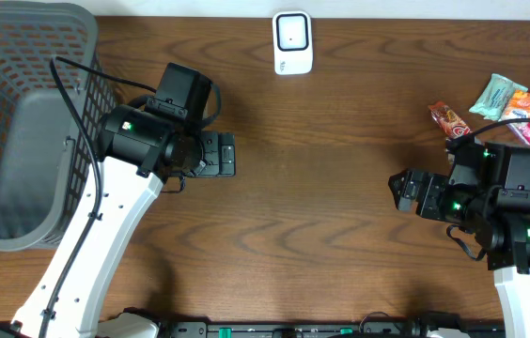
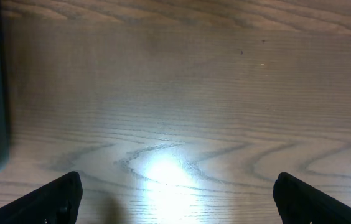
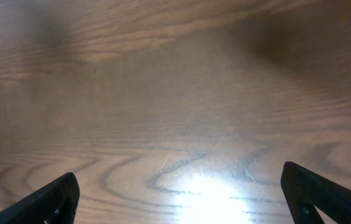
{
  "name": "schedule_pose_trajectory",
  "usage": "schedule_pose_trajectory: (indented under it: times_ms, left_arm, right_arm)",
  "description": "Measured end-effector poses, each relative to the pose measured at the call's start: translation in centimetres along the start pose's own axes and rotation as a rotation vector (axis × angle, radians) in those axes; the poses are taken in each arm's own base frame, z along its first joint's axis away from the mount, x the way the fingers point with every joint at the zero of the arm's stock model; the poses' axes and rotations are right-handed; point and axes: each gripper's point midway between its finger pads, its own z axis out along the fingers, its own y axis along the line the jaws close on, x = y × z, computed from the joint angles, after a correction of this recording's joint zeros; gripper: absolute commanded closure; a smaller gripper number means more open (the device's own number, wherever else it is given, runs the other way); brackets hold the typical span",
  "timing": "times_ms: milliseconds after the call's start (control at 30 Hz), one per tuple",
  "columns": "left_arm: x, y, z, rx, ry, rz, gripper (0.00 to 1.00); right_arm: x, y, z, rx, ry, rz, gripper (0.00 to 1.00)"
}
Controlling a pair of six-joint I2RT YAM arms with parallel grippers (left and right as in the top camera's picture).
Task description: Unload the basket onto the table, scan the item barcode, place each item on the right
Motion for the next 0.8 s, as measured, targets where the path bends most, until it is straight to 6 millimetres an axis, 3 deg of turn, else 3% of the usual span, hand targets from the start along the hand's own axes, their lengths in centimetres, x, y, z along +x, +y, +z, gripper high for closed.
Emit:
schedule_pose_trajectory:
  times_ms: [233, 467, 567, 800]
  left_arm:
    - [0.0, 0.0, 0.0, 0.0, 0.0, 0.0, 0.02]
    - [0.0, 0.0, 0.0, 0.0, 0.0, 0.0, 0.02]
    - [0.0, 0.0, 0.0, 0.0, 0.0, 0.0, 0.02]
    - [0.0, 0.0, 0.0, 0.0, 0.0, 0.0, 0.02]
  right_arm:
    - [-1.4, 0.6, -0.5, -0.017, -0.074, -0.044, 0.01]
    - [-3.7, 5.3, -2.8, -0.142, -0.346, -0.318, 0.01]
    - [-3.0, 6.9, -3.4, -0.201, -0.453, -0.422, 0.01]
    - [-0.4, 6.2, -3.1, -0.241, -0.634, -0.493, 0.01]
